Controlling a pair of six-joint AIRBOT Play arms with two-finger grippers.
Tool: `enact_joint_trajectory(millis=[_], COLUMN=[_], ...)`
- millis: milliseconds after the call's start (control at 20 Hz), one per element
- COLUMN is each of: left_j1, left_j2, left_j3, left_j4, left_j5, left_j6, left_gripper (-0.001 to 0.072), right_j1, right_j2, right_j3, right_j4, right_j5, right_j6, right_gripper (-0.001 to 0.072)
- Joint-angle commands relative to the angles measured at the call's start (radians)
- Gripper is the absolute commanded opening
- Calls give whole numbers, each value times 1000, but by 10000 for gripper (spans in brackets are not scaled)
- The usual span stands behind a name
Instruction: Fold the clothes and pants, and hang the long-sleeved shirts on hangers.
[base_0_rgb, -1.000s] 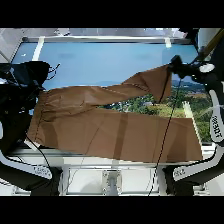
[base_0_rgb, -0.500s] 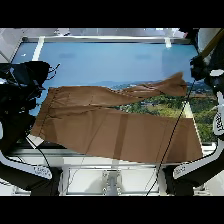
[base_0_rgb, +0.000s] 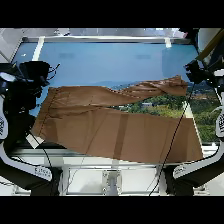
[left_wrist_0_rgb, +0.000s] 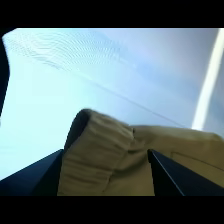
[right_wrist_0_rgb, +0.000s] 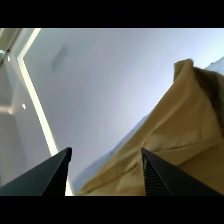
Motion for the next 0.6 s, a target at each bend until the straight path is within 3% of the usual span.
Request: enact_joint_trajectory(millis=[0,150,250,350,450,500,550], left_j1=[-48,-54,-59,-66,-70,-70,-70], left_j2=[-37,-76,-103,-122,-127,-125,-122], left_j3=[8,21,40,49,49,49,50], left_j4=[99,91,6,-79,-81,-85,-85], left_j5=[76,58,31,4,1,0,0], left_j6=[-2,26,78,129,129,129,131], left_gripper=[607,607,596,535,399,172,29], right_j1=[-2,-2,-2,-1,-1,-1,-1], right_j2=[72,126,137,137,137,137,137], right_j3=[5,5,4,4,4,4,4], right_j4=[-35,-69,-93,-113,-115,-116,-119], right_j5=[149,214,259,292,314,325,333], right_j6=[-80,-89,-89,-89,-88,-88,-88], right_gripper=[489,489,488,488,488,488,488])
